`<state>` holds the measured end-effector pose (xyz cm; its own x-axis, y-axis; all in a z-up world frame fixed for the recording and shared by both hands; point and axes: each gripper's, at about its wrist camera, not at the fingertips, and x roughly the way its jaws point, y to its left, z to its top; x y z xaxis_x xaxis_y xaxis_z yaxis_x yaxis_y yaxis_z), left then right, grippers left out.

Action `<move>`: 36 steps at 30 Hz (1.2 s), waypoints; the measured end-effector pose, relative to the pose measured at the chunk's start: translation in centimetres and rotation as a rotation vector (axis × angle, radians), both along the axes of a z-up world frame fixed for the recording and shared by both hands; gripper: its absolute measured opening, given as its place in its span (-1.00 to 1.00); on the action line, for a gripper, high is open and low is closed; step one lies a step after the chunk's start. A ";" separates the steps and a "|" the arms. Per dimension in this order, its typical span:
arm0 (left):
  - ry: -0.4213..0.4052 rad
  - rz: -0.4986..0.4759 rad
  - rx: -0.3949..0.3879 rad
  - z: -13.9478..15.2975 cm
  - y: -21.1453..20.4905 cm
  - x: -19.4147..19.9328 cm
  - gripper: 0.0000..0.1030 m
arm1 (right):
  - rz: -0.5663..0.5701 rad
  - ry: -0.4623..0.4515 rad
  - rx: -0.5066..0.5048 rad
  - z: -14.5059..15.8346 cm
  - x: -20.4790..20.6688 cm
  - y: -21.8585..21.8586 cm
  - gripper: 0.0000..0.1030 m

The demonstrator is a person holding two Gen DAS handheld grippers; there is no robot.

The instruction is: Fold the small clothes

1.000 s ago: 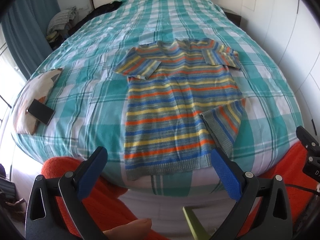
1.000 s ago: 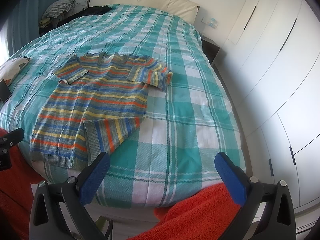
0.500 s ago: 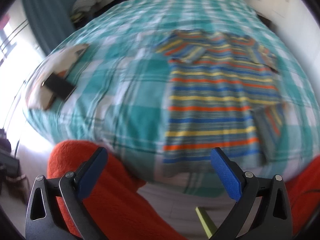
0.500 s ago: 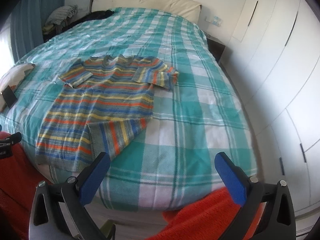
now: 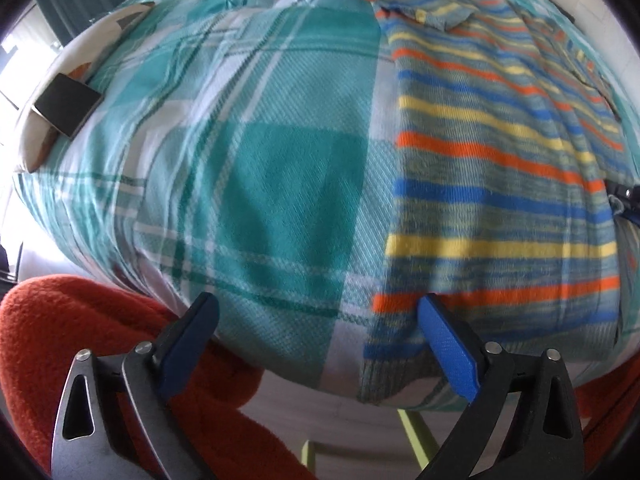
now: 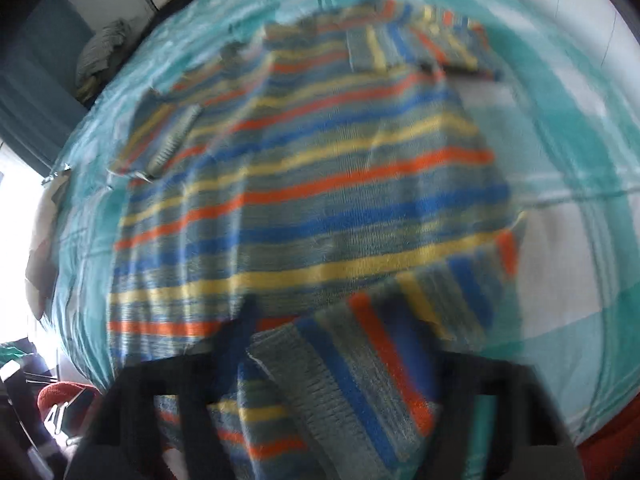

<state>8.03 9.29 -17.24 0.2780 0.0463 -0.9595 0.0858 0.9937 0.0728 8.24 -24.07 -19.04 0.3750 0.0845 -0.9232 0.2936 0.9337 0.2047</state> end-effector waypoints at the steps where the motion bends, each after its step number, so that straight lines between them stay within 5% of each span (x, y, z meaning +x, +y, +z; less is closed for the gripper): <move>1: 0.012 -0.009 -0.013 0.0 -0.1 -0.2 0.67 | 0.001 0.009 -0.002 -0.1 -0.3 -0.3 -0.75; 2: 0.020 -0.015 -0.031 -0.1 0.0 -0.3 0.52 | -0.003 0.000 0.039 0.1 -1.1 -1.0 -0.88; 6: 0.027 -0.027 -0.075 0.3 0.1 -1.5 0.27 | -0.074 -0.023 0.119 2.4 -7.9 -6.2 -0.90; 9: 0.025 -0.033 -0.076 0.2 0.0 -2.4 0.27 | -0.140 0.000 0.102 2.8 -12.3 -10.4 -0.90; 10: 0.027 -0.032 -0.069 0.1 0.2 -2.4 0.40 | -0.137 0.007 0.096 2.5 -12.9 -11.1 -0.88; 13: 0.039 -0.029 -0.064 -0.9 0.3 -2.0 0.55 | -0.109 -0.020 0.168 1.6 -13.9 -12.9 -0.52; 14: 0.045 -0.030 -0.069 -1.0 0.3 -2.0 0.54 | -0.099 -0.027 0.202 1.3 -13.9 -13.2 -0.15; 15: 0.055 -0.028 -0.075 -1.1 0.0 -1.6 0.54 | -0.092 -0.030 0.234 0.8 -13.9 -13.4 0.02; 17: 0.100 -0.026 -0.106 -1.8 -0.1 -1.3 0.12 | -0.067 -0.019 0.275 -0.4 -13.8 -13.2 0.03; 18: 0.118 -0.038 -0.134 -2.1 -0.4 -1.4 -0.12 | -0.041 -0.012 0.297 -0.9 -13.7 -12.9 -0.09; 19: 0.129 -0.062 -0.159 -2.3 -0.6 -1.4 -0.75 | 0.001 -0.001 0.316 -1.4 -13.5 -12.5 -0.35; 20: 0.135 -0.083 -0.180 -2.4 -1.0 -1.4 -0.97 | 0.039 0.011 0.304 -1.7 -13.4 -12.1 -0.86; 23: 0.111 -0.107 -0.141 -1.3 -1.3 -2.2 -1.00 | 0.059 0.017 0.290 -0.8 -13.6 -12.0 -0.88; 30: 0.083 -0.127 -0.134 3.2 1.5 -4.0 -1.00 | 0.158 0.001 0.122 6.9 -16.6 -10.3 -0.90; 36: 0.167 -0.125 -0.010 0.8 1.8 -4.3 -1.00 | 0.134 0.153 0.095 2.4 -17.2 -8.8 -0.90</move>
<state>3.74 11.14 -16.42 0.1179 0.0120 -0.9930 0.2188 0.9750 0.0377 -8.99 -32.83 -16.62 0.2107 0.2139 -0.9539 0.2025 0.9451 0.2566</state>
